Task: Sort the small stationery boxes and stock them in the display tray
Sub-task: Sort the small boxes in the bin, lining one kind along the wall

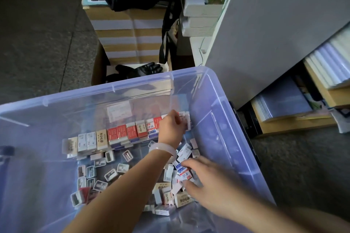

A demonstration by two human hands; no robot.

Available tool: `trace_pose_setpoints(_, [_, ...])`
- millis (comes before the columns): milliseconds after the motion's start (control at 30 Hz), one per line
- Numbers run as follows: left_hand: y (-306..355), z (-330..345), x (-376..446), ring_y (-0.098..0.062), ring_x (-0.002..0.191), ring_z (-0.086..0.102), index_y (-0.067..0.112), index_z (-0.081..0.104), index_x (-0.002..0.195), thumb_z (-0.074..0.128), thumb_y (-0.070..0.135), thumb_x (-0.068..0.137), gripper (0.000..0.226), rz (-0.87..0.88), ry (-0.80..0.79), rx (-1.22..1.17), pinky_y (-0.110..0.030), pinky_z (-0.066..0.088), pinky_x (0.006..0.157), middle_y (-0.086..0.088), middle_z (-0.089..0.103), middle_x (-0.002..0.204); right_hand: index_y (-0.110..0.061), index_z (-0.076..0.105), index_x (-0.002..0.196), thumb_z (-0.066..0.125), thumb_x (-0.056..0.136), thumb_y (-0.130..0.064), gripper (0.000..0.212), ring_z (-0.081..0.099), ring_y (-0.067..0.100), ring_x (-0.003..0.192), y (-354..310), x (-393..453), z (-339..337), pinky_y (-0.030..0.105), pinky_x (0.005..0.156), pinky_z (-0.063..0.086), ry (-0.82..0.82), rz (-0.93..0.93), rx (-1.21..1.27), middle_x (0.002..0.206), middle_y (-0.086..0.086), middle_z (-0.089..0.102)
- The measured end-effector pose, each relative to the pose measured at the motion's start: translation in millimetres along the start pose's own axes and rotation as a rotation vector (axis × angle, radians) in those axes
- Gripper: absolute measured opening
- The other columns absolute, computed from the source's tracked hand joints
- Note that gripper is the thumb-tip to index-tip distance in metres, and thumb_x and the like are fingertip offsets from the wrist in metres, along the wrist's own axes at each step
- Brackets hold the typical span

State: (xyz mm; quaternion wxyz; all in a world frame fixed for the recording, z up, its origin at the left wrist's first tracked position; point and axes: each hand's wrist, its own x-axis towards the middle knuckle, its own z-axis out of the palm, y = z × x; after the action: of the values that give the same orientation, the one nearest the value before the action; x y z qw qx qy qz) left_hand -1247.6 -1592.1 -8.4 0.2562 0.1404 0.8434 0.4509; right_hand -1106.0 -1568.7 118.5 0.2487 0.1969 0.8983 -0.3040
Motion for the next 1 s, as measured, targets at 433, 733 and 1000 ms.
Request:
trace_pose_setpoints(433, [-26.1,-15.4,11.5,-0.025,0.097,0.066,0.021,0.072,0.101,0.047,0.022,0.076,0.036,1.181,-0.22,1.11,-0.039,0.045,0.088,-0.005,0.069,0.107,-0.04,0.042,0.13,0.059,0.084,-0.045,0.049,0.045,0.002,0.118,8.5,14.7,-3.8,0.034,0.101,0.041,0.03,-0.007,0.387,0.131,-0.016,0.047])
trace_pose_setpoints(733, [-21.7,-0.9,13.9,-0.026,0.074,0.058,0.012,0.071,0.089,0.036,0.018,0.072,0.039,1.028,-0.17,1.12,-0.035,0.049,0.068,-0.009,0.061,0.083,-0.039,0.042,0.131,0.056,0.088,-0.039,0.044,0.048,0.002,0.115,1.4,16.4,-5.5,0.026,0.098,0.041,0.045,-0.032,0.419,0.125,-0.013,0.049])
trace_pose_setpoints(1000, [-20.3,0.8,14.4,-0.03,0.084,0.063,0.004,0.072,0.075,0.044,0.008,0.076,0.028,1.118,-0.051,1.056,-0.038,0.037,0.087,-0.013,0.067,0.083,-0.035,0.045,0.131,0.053,0.09,-0.036,0.041,0.049,0.005,0.115,1.1,19.0,-6.8,0.031,0.1,0.042,0.058,-0.026,0.436,0.125,-0.011,0.051])
